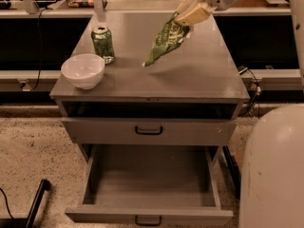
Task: Pick green jalapeno chip bag from middle drawer and place on counter
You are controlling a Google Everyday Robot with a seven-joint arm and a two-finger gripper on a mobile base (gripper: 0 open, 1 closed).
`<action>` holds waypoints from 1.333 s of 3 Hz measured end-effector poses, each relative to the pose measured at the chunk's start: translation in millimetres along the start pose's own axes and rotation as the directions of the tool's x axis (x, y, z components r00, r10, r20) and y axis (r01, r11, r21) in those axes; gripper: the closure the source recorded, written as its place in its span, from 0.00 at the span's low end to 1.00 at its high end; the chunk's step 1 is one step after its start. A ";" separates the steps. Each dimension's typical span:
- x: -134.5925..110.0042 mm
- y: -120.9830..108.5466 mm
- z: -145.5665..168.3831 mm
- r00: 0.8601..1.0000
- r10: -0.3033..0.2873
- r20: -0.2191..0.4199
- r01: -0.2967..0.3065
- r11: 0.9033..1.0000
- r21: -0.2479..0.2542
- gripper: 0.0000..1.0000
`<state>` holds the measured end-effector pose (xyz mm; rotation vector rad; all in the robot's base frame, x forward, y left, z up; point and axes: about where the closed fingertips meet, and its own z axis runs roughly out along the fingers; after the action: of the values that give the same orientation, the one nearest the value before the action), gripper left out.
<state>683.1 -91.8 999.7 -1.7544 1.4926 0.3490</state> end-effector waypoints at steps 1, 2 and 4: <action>7.4 -22.8 10.2 0.992 0.096 0.083 -0.102 0.993 0.067 1.00; 15.3 -45.5 25.4 0.968 0.208 0.143 -0.226 0.966 0.128 1.00; 30.1 -80.8 34.9 0.913 0.290 0.288 -0.367 0.893 0.262 1.00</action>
Offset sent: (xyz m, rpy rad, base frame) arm 0.0807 0.0102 -0.0176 0.3536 0.0889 -0.3525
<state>775.3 -88.7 988.3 -1.1630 1.5693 0.4556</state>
